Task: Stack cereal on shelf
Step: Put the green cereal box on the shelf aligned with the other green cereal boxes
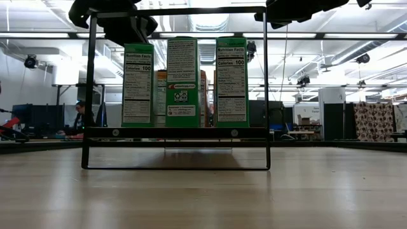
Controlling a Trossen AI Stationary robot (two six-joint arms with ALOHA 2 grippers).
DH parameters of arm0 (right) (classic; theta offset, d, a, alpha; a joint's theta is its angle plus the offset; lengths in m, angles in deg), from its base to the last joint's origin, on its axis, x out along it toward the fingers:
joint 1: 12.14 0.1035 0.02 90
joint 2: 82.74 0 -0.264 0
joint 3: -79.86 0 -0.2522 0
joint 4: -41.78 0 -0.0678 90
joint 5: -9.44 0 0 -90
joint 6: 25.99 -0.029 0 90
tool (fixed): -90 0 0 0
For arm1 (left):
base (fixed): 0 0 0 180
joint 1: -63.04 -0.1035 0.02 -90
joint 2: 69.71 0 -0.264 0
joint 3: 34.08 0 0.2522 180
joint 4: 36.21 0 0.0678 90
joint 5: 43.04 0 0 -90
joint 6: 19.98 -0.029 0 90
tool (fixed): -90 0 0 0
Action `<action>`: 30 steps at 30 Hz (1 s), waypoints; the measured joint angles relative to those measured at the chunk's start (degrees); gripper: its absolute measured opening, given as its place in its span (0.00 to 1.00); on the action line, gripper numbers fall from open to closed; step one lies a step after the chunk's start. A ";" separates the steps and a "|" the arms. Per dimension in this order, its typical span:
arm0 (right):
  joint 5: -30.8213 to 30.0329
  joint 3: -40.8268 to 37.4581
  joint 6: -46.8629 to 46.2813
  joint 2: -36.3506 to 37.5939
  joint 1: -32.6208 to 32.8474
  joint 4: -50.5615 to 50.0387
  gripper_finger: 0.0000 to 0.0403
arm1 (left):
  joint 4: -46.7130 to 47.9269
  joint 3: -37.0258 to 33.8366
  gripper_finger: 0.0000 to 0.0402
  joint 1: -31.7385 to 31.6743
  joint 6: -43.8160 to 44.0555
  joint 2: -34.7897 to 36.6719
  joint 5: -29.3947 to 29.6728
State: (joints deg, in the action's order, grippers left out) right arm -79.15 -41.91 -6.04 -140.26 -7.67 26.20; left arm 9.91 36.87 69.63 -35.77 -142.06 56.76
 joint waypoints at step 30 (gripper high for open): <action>-0.01 0.00 0.00 0.00 0.00 0.00 0.02 | -0.85 0.00 0.00 -0.31 -3.21 -2.03 3.78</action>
State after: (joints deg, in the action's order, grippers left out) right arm -79.16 -41.91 -6.04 -140.26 -7.67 26.20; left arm 9.06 36.87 69.32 -38.98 -144.10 60.54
